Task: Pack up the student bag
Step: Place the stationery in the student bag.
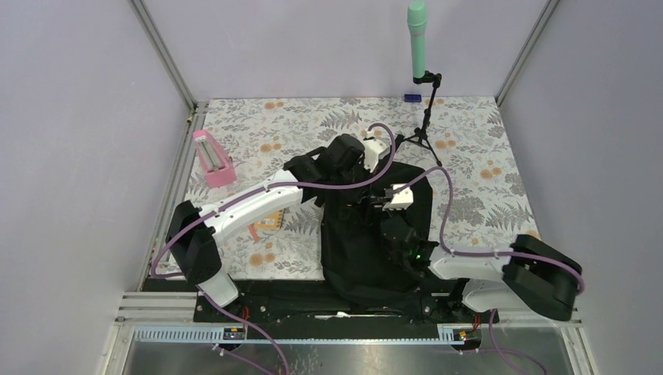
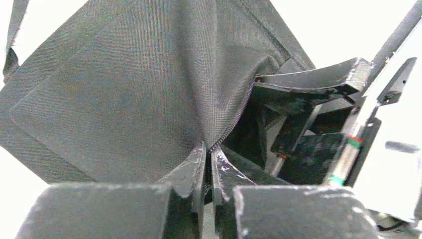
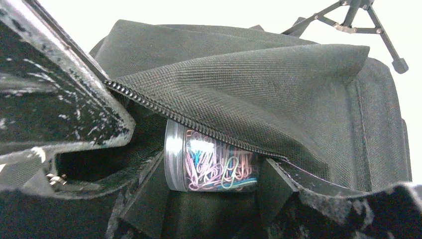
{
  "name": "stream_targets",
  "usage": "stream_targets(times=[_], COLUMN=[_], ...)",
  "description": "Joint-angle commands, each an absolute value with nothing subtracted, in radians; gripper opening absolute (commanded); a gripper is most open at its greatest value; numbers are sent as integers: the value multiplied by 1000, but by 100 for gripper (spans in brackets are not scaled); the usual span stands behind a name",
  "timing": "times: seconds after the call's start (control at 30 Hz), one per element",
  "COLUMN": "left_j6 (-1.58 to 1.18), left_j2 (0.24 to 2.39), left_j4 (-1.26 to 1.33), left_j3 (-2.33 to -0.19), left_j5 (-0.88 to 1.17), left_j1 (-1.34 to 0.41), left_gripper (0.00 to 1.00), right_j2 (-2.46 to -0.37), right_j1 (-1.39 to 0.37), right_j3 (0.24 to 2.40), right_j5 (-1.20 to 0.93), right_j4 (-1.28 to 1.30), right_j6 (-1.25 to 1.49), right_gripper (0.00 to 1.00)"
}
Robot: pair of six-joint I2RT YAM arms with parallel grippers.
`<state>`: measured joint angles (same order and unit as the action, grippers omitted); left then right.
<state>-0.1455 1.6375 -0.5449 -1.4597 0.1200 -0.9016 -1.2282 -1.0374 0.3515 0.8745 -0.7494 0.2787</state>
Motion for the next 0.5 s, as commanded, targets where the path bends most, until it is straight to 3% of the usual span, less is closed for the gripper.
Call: stream_targets(times=[0.0,0.33,0.47], left_j6=[-162,-165,-159], left_j2=[1582,1581,1586], left_j4=[-543,-547,-554], left_j3=[-1522,-1527,-1530], left_j5=[148,150,140], left_j1=[-892,-869,-865], left_gripper=[5,4,4], right_j2=[-1350,-1247,-1156], right_j1=[-1015,-1014,-1014], right_j3=[408,415,432], right_j5=[998,882,820], right_j4=[-977,-790,-622], right_j6=[156,244,270], right_gripper=[67,99,100])
